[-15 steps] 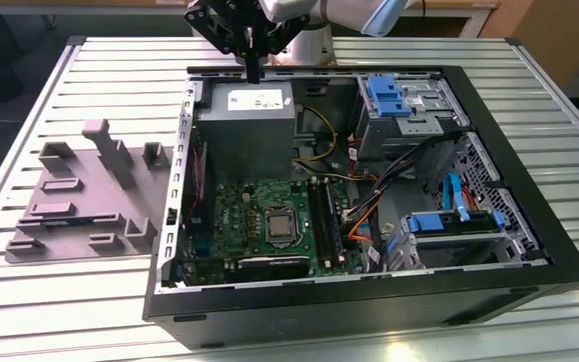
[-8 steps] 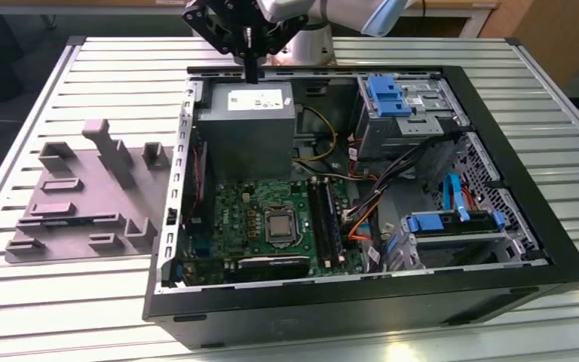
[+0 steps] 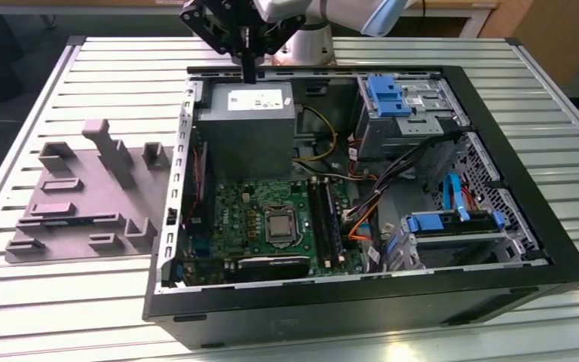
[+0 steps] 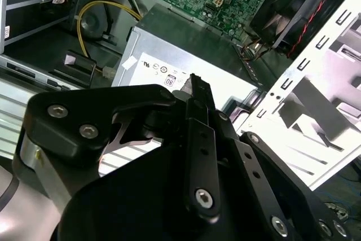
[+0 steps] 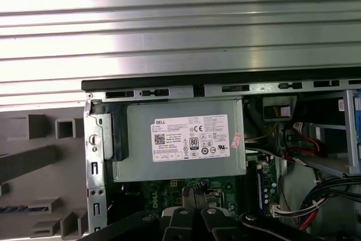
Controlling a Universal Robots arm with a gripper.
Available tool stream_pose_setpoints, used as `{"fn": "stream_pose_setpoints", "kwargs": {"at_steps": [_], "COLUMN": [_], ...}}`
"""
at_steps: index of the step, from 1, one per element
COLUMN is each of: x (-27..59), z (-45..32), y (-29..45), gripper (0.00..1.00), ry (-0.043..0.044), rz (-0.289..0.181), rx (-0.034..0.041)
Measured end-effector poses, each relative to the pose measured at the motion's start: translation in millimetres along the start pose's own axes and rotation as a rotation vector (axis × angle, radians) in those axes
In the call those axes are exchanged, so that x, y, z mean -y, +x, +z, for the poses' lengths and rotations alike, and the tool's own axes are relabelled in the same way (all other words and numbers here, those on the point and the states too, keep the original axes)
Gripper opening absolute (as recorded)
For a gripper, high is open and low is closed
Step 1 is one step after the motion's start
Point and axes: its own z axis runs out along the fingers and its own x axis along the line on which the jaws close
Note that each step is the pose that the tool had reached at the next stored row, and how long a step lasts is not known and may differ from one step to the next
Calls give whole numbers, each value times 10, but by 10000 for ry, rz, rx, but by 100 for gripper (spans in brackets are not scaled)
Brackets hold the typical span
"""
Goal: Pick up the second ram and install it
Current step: 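Reach for the second ram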
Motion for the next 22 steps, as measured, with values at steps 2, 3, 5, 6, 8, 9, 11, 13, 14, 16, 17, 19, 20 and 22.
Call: {"fn": "stream_pose_setpoints", "kwargs": {"at_steps": [2,3,5,6,8,9,11,13,14,16,17,19,20,22], "x": [0,0,1,1,1,1,2,2,2,3,3,5,6,6], "z": [0,0,0,0,0,0,1,1,1,2,2,2,3,3], "y": [5,6,11,13,17,20,25,29,31,35,38,61,80,84], "gripper": [11,11,11,11,11,11,11,11,11,11,11,11,11,11], "ry": [0,0,0,0,0,0,0,0,0,0,-1,0,0,0], "rz": [1,0,0,0,1,0,1,0,0,0,1,1,1,0], "rx": [-1,0,0,0,0,0,0,0,0,0,0,0,0,0]}}
